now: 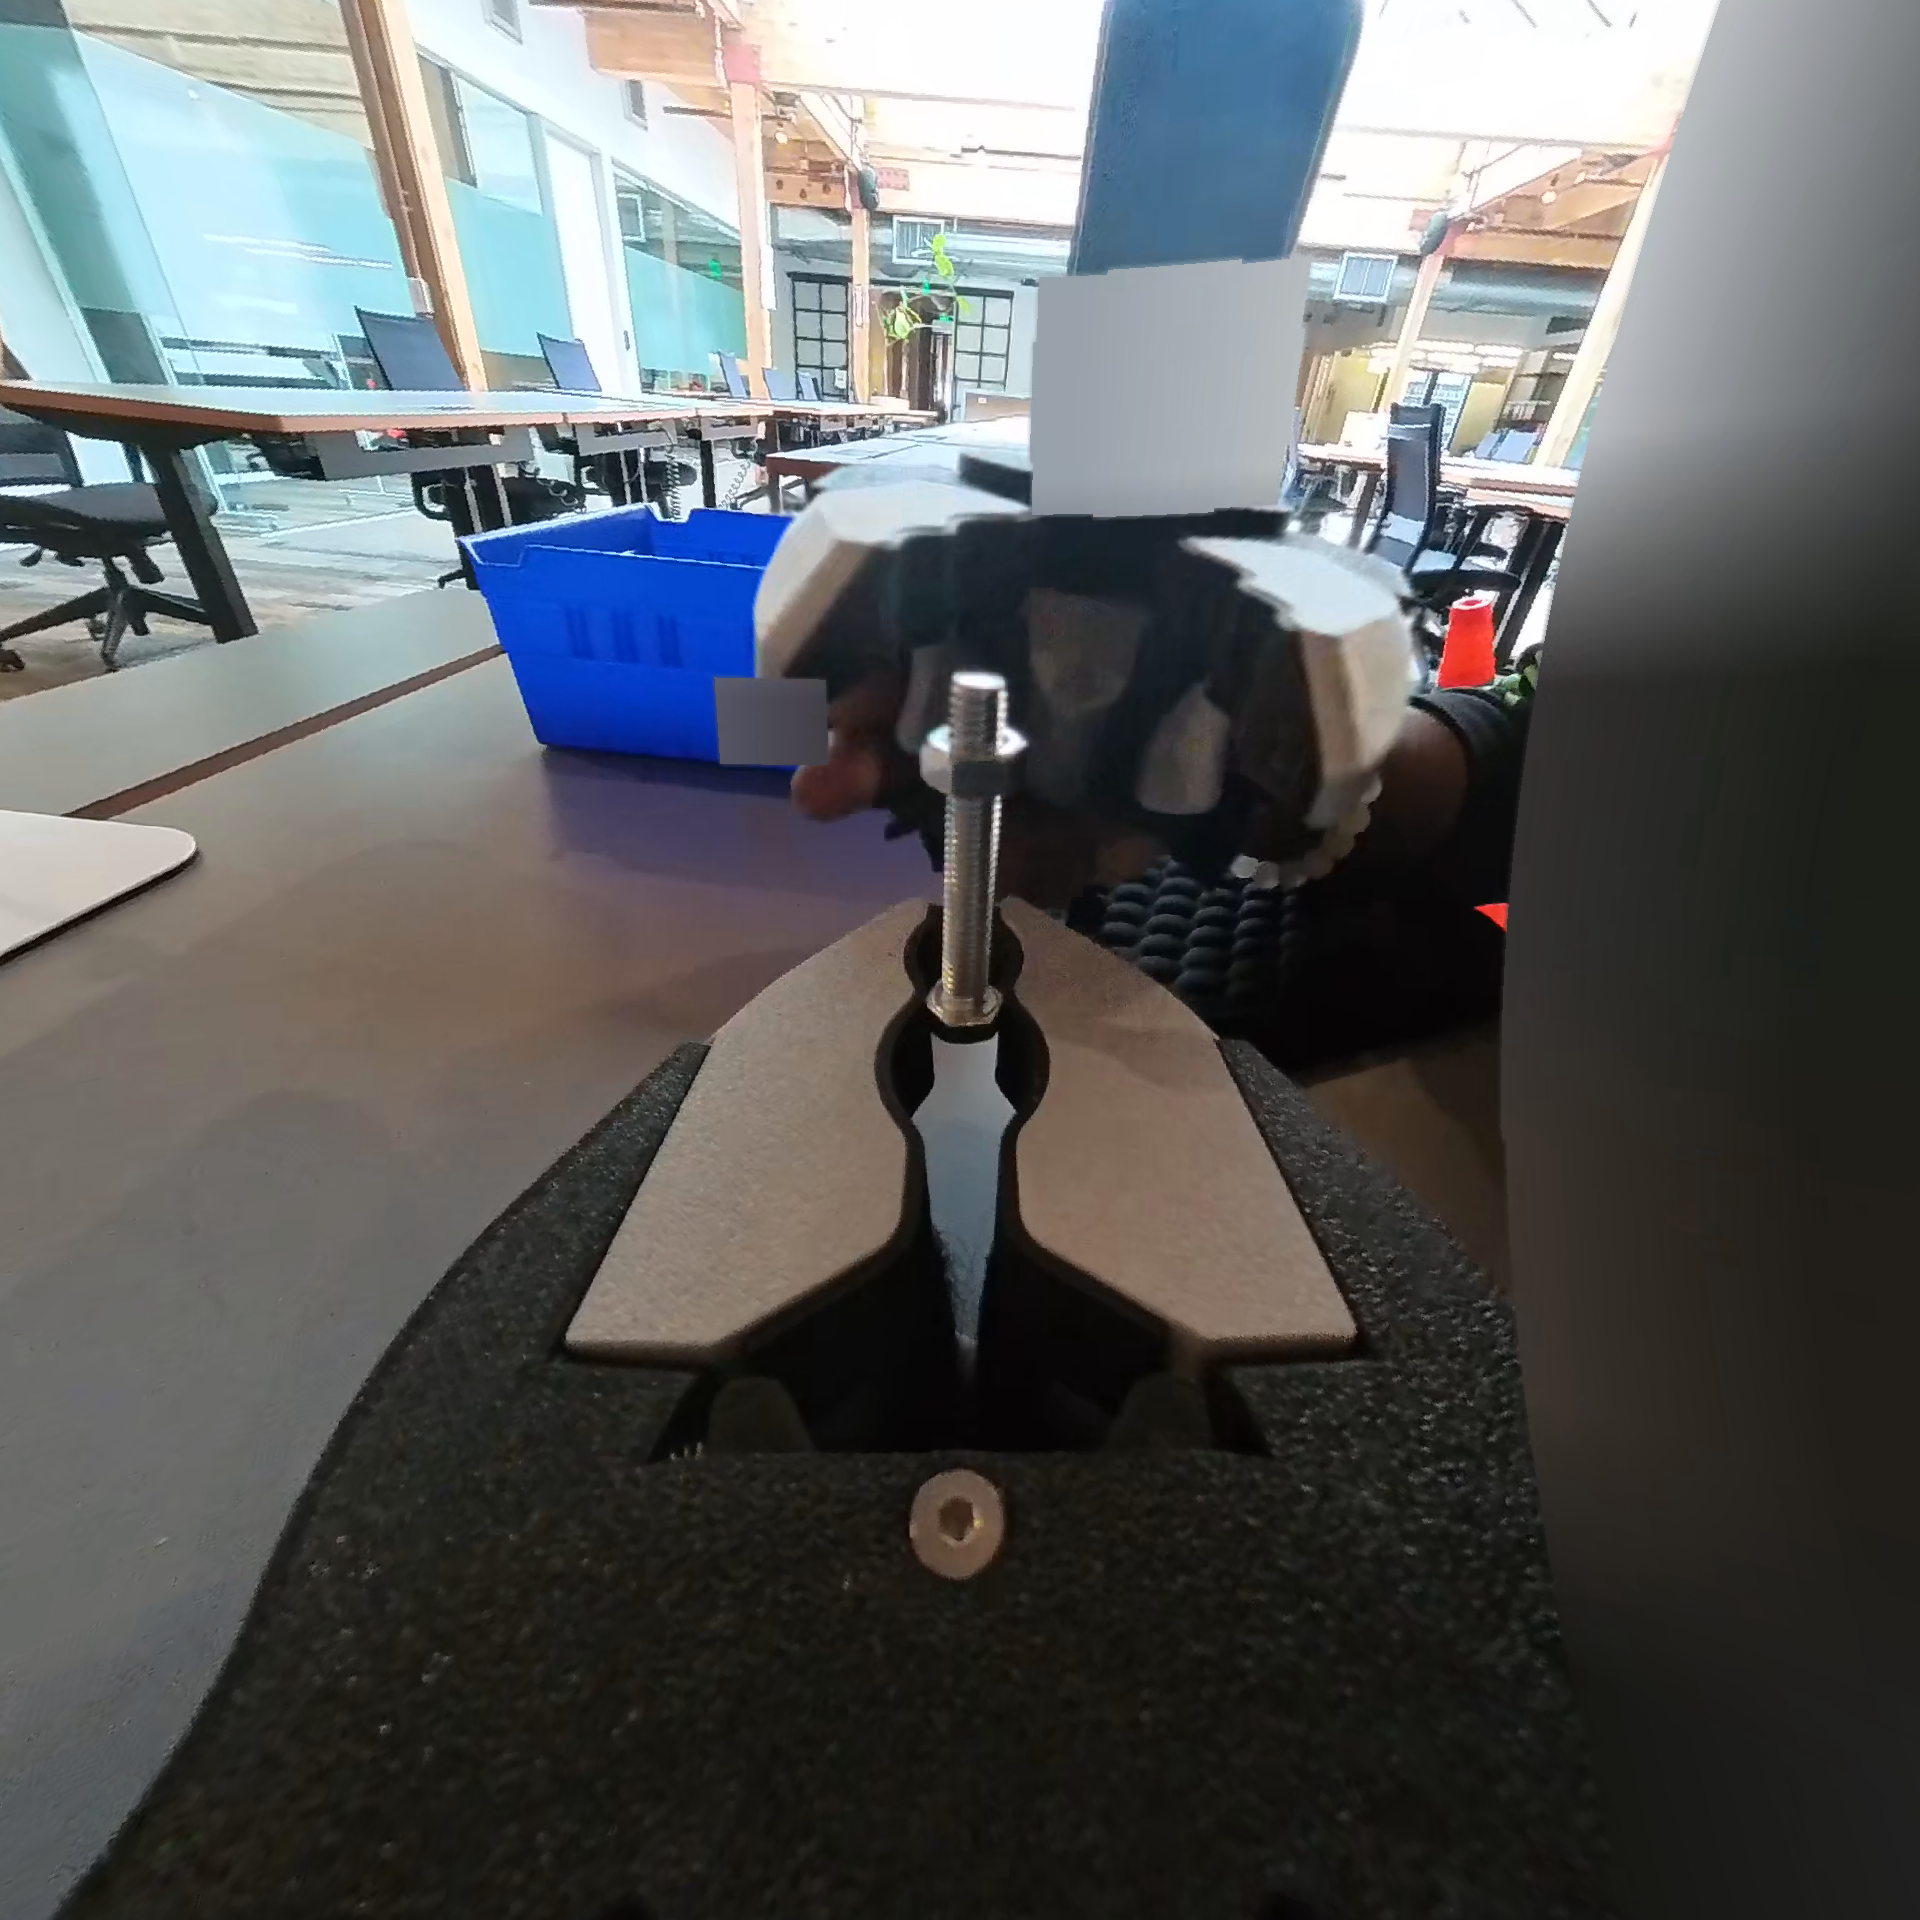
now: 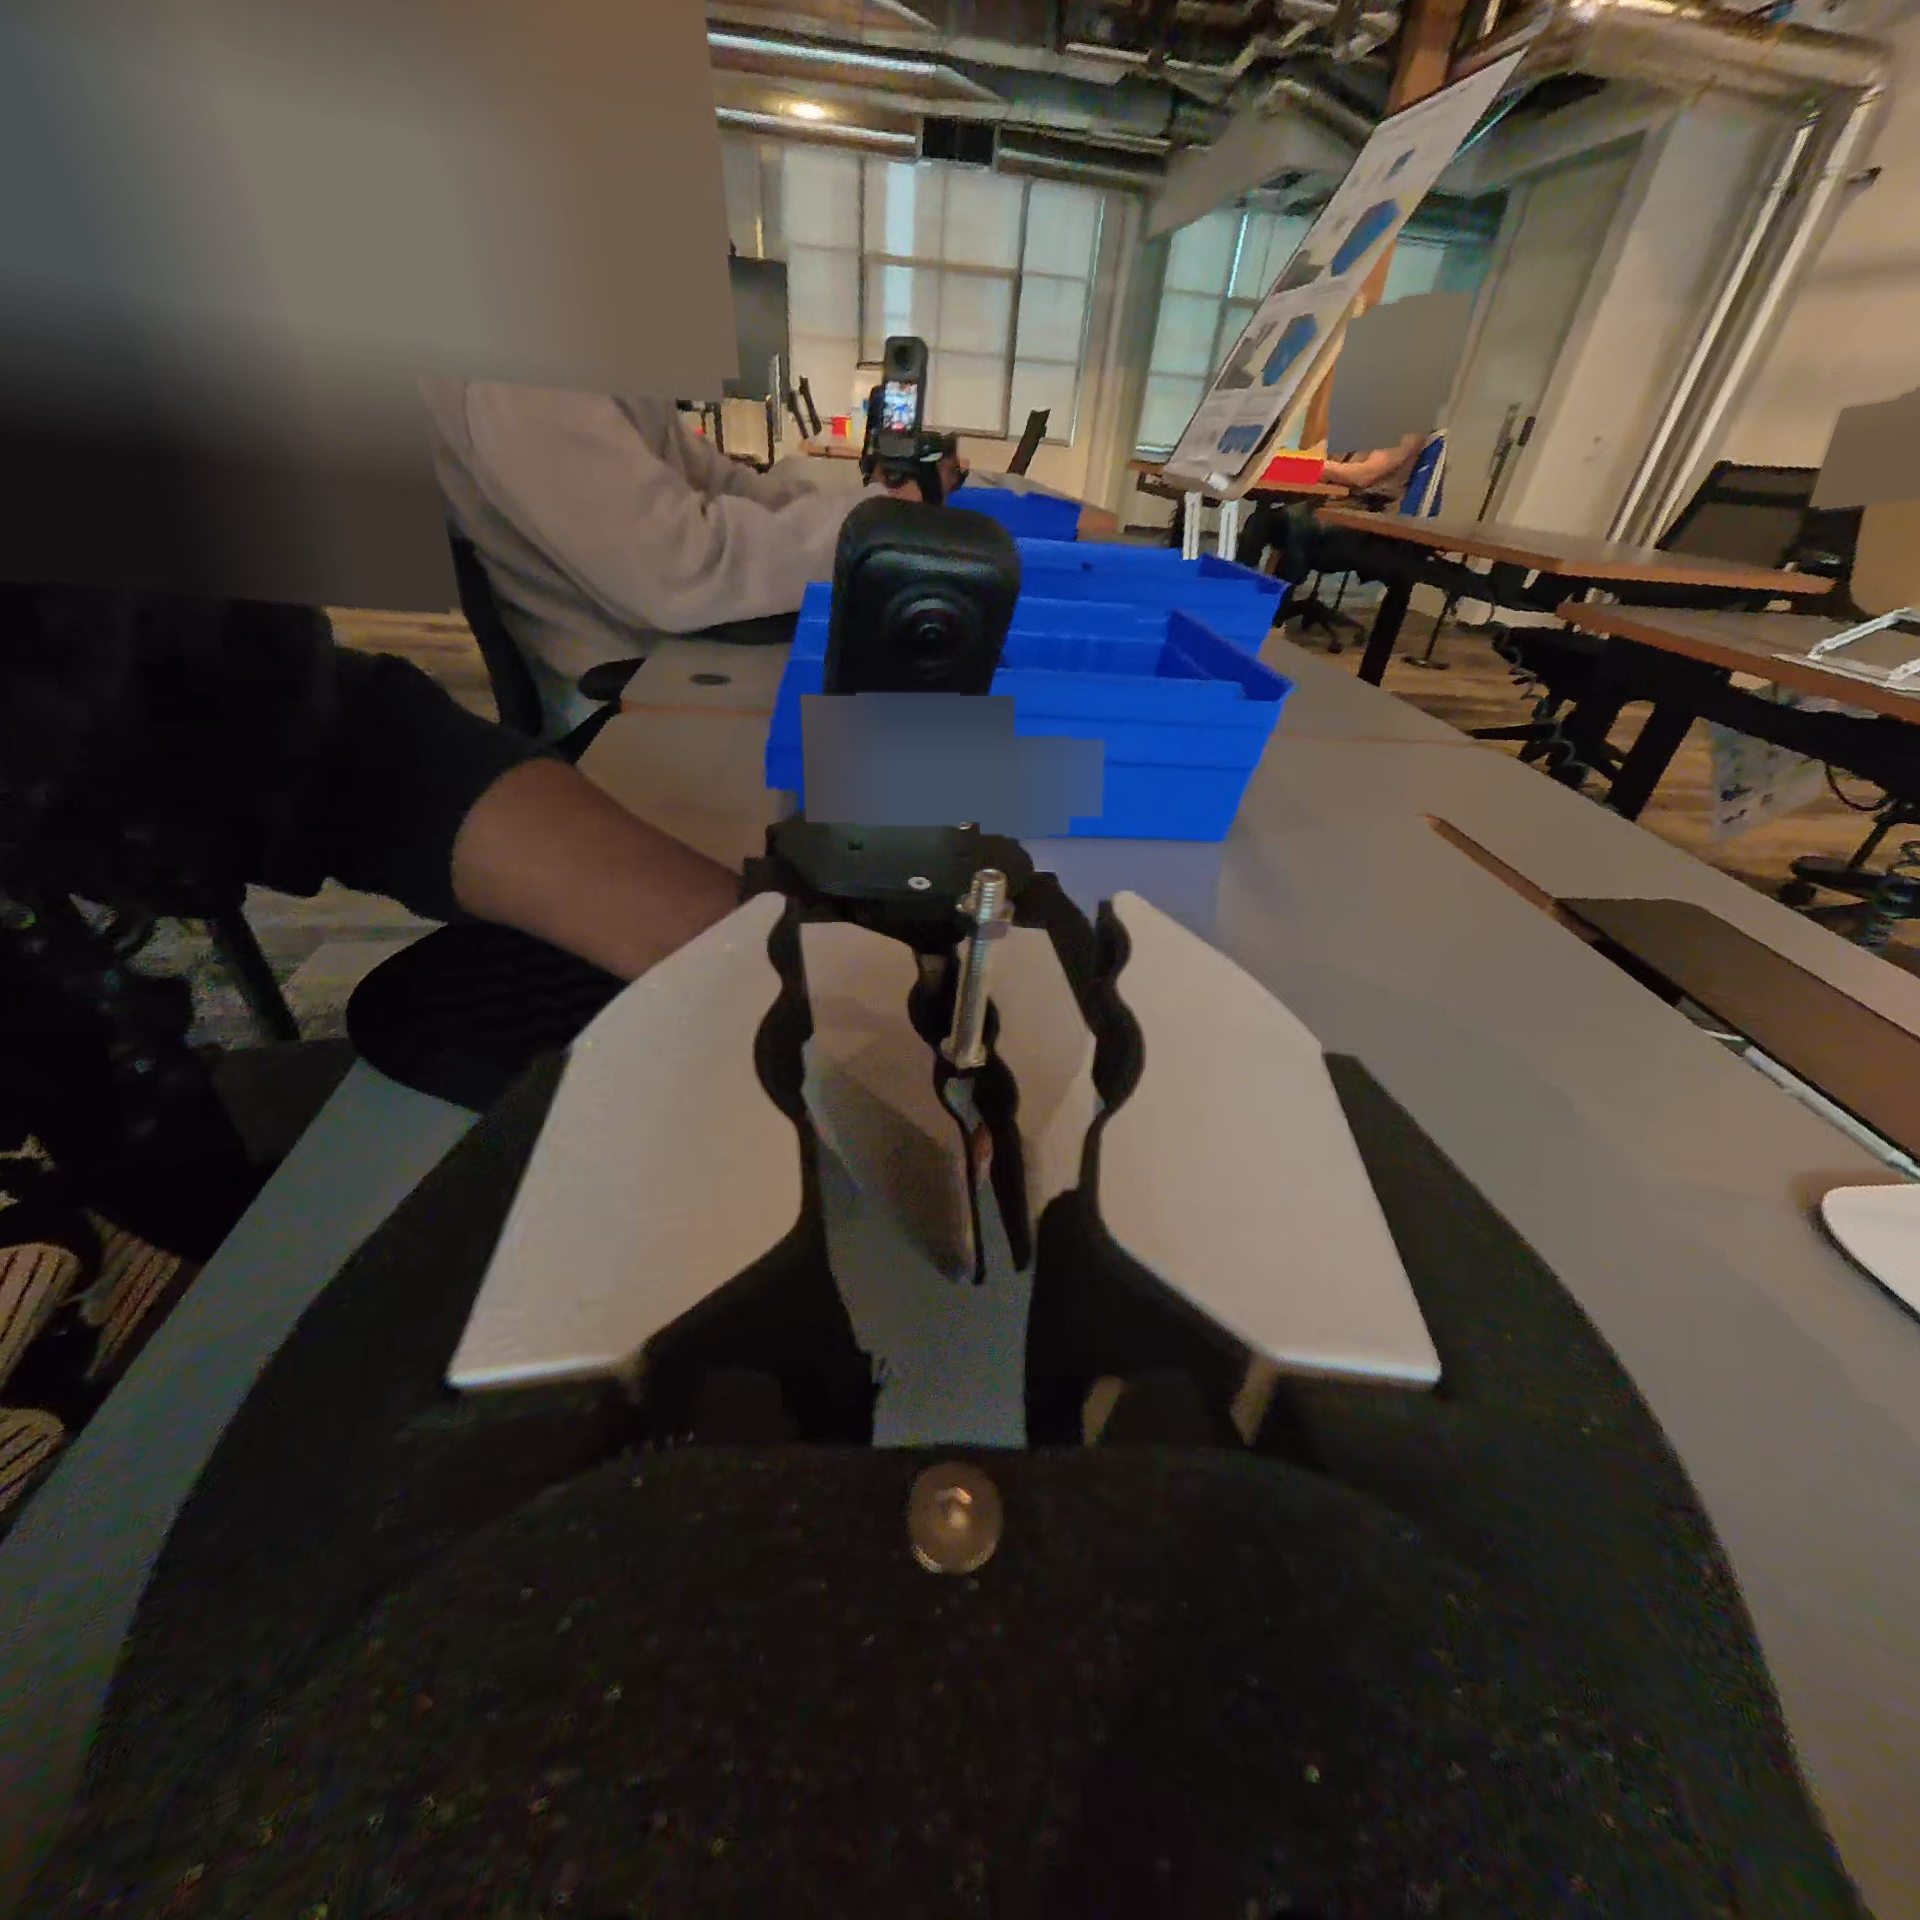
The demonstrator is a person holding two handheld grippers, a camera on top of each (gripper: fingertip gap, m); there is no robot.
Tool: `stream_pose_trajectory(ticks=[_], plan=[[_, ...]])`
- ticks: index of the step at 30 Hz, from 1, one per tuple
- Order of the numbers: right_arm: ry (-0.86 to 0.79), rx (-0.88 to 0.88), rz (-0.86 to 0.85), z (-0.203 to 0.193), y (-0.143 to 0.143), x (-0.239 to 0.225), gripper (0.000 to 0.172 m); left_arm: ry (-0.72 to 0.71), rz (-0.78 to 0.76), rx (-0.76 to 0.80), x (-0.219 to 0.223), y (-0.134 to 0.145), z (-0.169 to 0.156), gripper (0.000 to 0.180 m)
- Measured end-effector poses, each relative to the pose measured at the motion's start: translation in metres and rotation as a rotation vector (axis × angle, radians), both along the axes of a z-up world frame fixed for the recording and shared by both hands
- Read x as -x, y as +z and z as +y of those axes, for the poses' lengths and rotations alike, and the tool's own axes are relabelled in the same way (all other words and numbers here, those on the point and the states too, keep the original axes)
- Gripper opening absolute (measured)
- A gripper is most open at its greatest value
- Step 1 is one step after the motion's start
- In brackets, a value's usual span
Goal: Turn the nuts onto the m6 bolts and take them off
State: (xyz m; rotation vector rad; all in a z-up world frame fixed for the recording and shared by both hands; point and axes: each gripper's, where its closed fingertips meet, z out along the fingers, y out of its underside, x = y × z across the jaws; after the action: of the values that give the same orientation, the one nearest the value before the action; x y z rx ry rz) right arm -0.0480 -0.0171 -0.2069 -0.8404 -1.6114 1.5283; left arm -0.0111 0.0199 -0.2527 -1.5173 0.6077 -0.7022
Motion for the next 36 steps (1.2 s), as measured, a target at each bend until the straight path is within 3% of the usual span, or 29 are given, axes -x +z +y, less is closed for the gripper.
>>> stream_pose_trajectory(ticks=[2, 4, 7, 9, 10, 11, 14, 16, 17, 20, 22, 24, 25, 27, 29, 31, 33, 36], plan=[[0.006, -0.032, -0.019, -0.004, -0.002, -0.001, 0.044, 0.001, -0.004, 0.002, 0.001, 0.0, 0.0, 0.007], [0.001, -0.07, -0.011, -0.003, -0.001, -0.006, 0.009, 0.007, -0.015, 0.003, 0.002, 0.001, 0.001, 0.007], [-0.021, -0.003, 0.011, 0.005, 0.007, -0.006, 0.011, 0.007, -0.008, 0.002, 0.002, 0.001, 0.001, 0.007], [-0.033, 0.01, 0.01, 0.006, 0.004, 0.0, 0.044, 0.004, 0.012, -0.001, 0.0, -0.001, 0.0, 0.007], [-0.016, -0.001, -0.006, 0.002, 0.0, 0.001, 0.051, 0.003, 0.016, -0.002, -0.001, -0.001, 0.0, 0.007], [0.001, -0.02, -0.027, -0.002, -0.004, 0.001, 0.048, 0.004, 0.012, -0.002, 0.0, -0.001, 0.0, 0.007], [0.024, -0.061, -0.009, -0.006, 0.0, -0.008, 0.006, 0.013, -0.001, 0.003, 0.002, 0.0, 0.001, 0.007], [0.0, -0.026, 0.019, 0.0, 0.008, -0.009, 0.006, 0.011, 0.004, 0.001, 0.002, 0.0, 0.001, 0.007], [-0.015, -0.019, 0.026, 0.003, 0.009, -0.007, 0.012, 0.008, 0.009, -0.001, 0.001, -0.001, 0.0, 0.007], [-0.021, -0.035, 0.017, 0.0, 0.002, 0.0, 0.051, 0.006, 0.018, 0.0, 0.0, -0.001, 0.0, 0.007], [0.006, -0.068, -0.028, -0.006, -0.005, 0.0, 0.043, 0.008, 0.01, 0.001, 0.001, -0.001, 0.001, 0.007], [0.01, -0.081, -0.027, -0.005, -0.004, -0.005, 0.011, 0.011, 0.004, 0.002, 0.002, 0.0, 0.001, 0.007], [0.015, -0.056, -0.014, -0.003, 0.0, -0.008, 0.008, 0.013, 0.003, 0.002, 0.002, 0.0, 0.001, 0.007], [0.003, -0.014, -0.006, 0.002, 0.004, -0.007, 0.01, 0.011, 0.006, 0.002, 0.002, -0.001, 0.001, 0.007], [-0.026, -0.022, -0.014, 0.005, 0.0, -0.001, 0.035, 0.008, 0.01, 0.001, 0.001, -0.001, 0.001, 0.007], [-0.012, -0.056, -0.045, 0.0, -0.008, 0.002, 0.044, 0.008, 0.011, 0.001, 0.001, -0.001, 0.001, 0.007], [0.003, -0.079, -0.047, -0.005, -0.009, 0.001, 0.039, 0.008, 0.009, 0.002, 0.001, -0.001, 0.001, 0.007], [0.007, -0.082, -0.031, -0.003, -0.004, -0.005, 0.008, 0.015, 0.005, 0.001, 0.002, 0.0, 0.001, 0.006]])
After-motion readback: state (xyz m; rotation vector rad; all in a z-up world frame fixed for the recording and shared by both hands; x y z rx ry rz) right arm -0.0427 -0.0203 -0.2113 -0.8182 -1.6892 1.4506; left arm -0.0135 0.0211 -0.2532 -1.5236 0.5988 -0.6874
